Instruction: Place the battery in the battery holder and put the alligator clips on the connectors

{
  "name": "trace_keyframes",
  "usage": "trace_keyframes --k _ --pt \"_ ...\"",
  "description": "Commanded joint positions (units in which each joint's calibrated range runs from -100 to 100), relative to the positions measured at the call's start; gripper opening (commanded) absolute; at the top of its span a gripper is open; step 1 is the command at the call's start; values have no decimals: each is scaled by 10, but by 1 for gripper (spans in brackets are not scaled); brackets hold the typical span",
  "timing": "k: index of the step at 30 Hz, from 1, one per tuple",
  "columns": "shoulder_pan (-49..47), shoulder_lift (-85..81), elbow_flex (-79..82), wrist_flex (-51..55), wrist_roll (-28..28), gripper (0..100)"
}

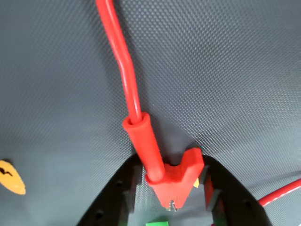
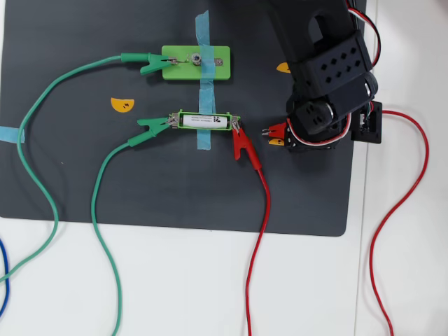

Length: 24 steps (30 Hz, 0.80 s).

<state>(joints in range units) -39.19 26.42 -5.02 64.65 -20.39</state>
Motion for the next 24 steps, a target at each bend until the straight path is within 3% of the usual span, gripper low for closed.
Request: trace_keyframes --k 1,17,24 --pt "14 -3 -23 -5 18 2" --pt "13 -17 -12 2 35 1" --pt "16 -112 58 -7 37 1"
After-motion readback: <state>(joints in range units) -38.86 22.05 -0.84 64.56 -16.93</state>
